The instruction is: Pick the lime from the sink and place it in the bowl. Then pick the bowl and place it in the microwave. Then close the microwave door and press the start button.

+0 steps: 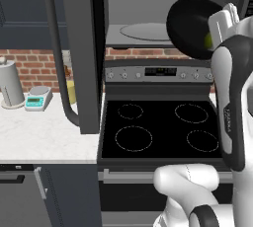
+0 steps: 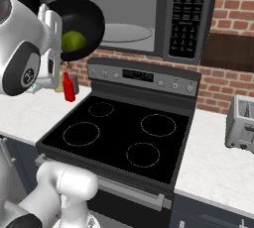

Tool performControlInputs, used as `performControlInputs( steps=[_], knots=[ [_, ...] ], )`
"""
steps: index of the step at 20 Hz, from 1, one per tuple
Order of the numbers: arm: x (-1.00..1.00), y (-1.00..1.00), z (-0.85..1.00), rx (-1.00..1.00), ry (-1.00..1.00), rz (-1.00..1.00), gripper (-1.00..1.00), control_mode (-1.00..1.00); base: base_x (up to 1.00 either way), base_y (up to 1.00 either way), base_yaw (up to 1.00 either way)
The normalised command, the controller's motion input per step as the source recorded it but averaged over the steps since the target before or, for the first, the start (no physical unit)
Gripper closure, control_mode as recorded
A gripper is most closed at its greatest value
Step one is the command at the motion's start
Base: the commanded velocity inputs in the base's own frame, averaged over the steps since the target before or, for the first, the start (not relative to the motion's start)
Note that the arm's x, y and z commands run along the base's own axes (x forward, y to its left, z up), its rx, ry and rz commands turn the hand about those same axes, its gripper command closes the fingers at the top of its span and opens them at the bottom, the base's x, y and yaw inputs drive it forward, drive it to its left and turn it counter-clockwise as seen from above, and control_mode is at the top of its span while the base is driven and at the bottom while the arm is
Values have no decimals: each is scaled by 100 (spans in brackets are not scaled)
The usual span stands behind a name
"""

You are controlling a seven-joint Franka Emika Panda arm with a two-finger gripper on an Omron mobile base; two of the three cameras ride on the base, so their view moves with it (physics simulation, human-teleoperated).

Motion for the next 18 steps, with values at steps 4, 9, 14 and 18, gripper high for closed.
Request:
performControlInputs(
  steps=[4, 9, 14, 18],
  knots=[
    [58, 0, 0, 0, 0, 2, 100, -100, 0, 0, 0],
    [55, 0, 0, 0, 0, 2, 100, -100, 0, 0, 0],
    [48, -1, 0, 0, 0, 1, 100, -100, 0, 0, 0],
    [38, -8, 0, 0, 0, 0, 100, -100, 0, 0, 0]
  ],
)
